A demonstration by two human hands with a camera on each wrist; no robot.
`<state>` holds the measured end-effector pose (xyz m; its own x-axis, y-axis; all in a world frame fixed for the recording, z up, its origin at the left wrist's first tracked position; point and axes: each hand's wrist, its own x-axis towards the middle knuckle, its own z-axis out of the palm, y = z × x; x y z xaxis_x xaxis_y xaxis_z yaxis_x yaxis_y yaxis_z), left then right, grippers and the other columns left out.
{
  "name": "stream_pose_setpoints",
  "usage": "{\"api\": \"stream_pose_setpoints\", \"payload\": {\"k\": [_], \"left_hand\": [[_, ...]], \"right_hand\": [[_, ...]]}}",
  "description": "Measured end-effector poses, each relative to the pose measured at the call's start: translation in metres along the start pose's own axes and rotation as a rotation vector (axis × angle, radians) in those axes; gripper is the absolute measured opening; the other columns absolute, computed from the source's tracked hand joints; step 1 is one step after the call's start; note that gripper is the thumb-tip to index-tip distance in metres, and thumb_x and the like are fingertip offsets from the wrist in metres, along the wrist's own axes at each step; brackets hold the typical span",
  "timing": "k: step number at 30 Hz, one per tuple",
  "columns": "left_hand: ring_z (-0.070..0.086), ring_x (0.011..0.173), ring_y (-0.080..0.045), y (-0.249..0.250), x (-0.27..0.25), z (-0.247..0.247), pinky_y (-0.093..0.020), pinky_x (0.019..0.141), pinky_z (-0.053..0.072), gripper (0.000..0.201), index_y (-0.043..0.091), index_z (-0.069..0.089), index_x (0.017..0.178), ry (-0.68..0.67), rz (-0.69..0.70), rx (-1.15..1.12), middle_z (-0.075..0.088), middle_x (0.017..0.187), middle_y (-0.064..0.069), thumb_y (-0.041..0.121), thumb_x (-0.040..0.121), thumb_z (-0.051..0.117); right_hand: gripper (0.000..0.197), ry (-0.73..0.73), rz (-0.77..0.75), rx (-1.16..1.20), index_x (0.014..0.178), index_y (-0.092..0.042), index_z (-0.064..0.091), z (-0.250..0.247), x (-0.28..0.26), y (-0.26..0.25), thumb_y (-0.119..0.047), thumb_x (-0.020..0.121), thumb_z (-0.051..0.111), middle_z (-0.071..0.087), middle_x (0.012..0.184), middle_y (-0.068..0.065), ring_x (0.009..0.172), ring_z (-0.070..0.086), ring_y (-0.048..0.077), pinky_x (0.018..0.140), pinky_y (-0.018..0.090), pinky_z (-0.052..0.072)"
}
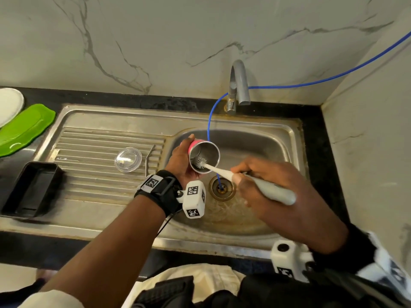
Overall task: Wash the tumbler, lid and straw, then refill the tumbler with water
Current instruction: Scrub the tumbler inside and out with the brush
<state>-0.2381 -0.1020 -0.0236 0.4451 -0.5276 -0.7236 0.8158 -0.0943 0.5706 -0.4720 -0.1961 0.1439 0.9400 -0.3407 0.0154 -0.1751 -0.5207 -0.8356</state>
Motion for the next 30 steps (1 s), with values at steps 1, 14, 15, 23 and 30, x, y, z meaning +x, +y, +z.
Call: {"api": "stream_pose_setpoints", "payload": {"k": [1,14,15,23,30], "left_hand": [[0.077,0.069,-0.024,0.002,-0.002,-0.001,-0.032,0.054,0.06,0.062,0.003,0.07,0.115,-0.008,-0.005,0.003,0.077,0.09,-0.015,0.06,0.095,0.061],[0.07,0.098,-0.034,-0.008,-0.01,0.009,-0.041,0.075,0.062,0.085,0.003,0.056,0.147,-0.065,-0.05,-0.05,0.065,0.121,-0.023,0.062,0.087,0.07],[0.071,0.096,-0.033,-0.008,-0.011,0.008,-0.04,0.075,0.062,0.083,0.002,0.058,0.144,-0.069,-0.052,-0.049,0.066,0.119,-0.022,0.062,0.087,0.07],[0.074,0.07,-0.024,0.002,-0.003,-0.013,-0.029,0.056,0.059,0.055,0.007,0.071,0.098,-0.029,-0.024,-0.021,0.076,0.085,-0.013,0.059,0.097,0.056],[0.073,0.09,-0.033,-0.006,-0.011,0.005,-0.042,0.073,0.06,0.074,0.008,0.064,0.131,-0.011,-0.022,-0.042,0.07,0.109,-0.019,0.062,0.082,0.074]], "right_hand": [[0.016,-0.009,0.009,0.027,0.091,-0.021,0.072,-0.006,-0.004,-0.005,-0.023,0.104,0.062,0.069,0.072,-0.001,0.066,0.07,0.02,0.064,0.044,0.053],[0.018,0.029,0.012,-0.102,0.087,-0.023,0.068,0.022,0.021,0.01,-0.029,0.103,0.061,0.062,0.064,-0.006,0.058,0.06,0.017,0.056,0.037,0.045],[0.018,0.024,0.006,-0.101,0.087,-0.023,0.068,0.023,0.022,0.011,-0.028,0.103,0.062,0.062,0.063,-0.006,0.058,0.06,0.017,0.056,0.035,0.044],[0.021,-0.1,-0.005,-0.007,0.089,-0.022,0.072,-0.018,-0.005,-0.025,-0.029,0.104,0.059,0.067,0.069,-0.002,0.063,0.069,0.019,0.061,0.042,0.052],[0.026,-0.034,-0.034,-0.208,0.089,-0.025,0.067,0.013,0.011,-0.006,-0.043,0.1,0.051,0.064,0.068,-0.008,0.063,0.061,0.014,0.06,0.042,0.047]]}}
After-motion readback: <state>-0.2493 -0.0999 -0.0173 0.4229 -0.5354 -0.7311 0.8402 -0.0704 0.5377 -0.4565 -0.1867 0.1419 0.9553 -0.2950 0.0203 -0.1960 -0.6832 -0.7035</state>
